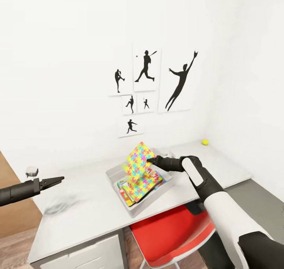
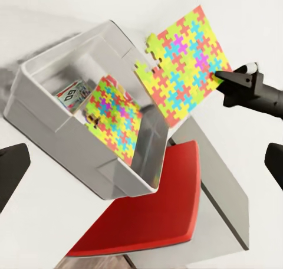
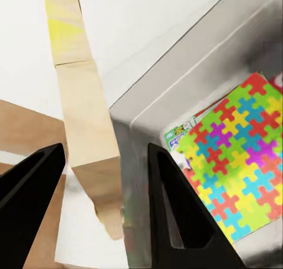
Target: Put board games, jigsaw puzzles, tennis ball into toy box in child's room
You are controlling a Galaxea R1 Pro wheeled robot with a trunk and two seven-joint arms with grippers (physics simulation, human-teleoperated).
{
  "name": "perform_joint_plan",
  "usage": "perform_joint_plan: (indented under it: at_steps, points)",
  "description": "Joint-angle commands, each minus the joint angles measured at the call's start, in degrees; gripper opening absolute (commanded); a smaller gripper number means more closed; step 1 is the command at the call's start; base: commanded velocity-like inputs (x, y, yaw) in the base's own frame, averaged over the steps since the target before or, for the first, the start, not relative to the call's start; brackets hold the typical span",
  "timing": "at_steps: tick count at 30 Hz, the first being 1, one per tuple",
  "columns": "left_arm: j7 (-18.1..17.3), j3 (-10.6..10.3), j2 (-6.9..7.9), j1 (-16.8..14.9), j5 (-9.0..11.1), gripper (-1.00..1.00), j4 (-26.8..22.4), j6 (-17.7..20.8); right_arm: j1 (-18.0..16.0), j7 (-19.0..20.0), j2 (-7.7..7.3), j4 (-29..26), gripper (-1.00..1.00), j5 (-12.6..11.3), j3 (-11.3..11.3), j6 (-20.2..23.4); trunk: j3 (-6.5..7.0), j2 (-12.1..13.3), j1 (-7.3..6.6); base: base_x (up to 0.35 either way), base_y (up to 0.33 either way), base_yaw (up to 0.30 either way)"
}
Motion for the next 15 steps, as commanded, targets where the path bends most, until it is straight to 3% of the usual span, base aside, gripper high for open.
perform_joint_plan:
  at_steps: [1,4,7,15]
  points:
    - [-0.52,0.09,-0.01,-0.07,-0.6,1.0,-0.05,0.58,-0.04,0.43,-0.25,0.02,-1.0,0.25,-0.04,0.18,-0.11,-0.13,0.04,0.003,-0.001,-0.176]
    - [-0.52,0.06,-0.01,-0.06,-0.6,1.0,-0.05,0.58,0.1,0.46,-1.5,0.06,-1.0,0.24,-0.07,0.23,-0.03,-0.13,0.04,-0.016,-0.001,-0.23]
    - [-0.52,0.05,-0.02,-0.06,-0.6,1.0,-0.05,0.58,0.15,0.47,-1.84,0.07,-1.0,0.24,0.01,0.24,0.03,-0.13,0.04,-0.039,0.0,-0.157]
    - [-0.52,0.07,-0.01,-0.08,-0.6,1.0,-0.05,0.58,0.24,0.01,-1.05,0.55,-1.0,0.26,0.48,0.23,-0.03,-0.13,0.04,0.049,0.0,-0.023]
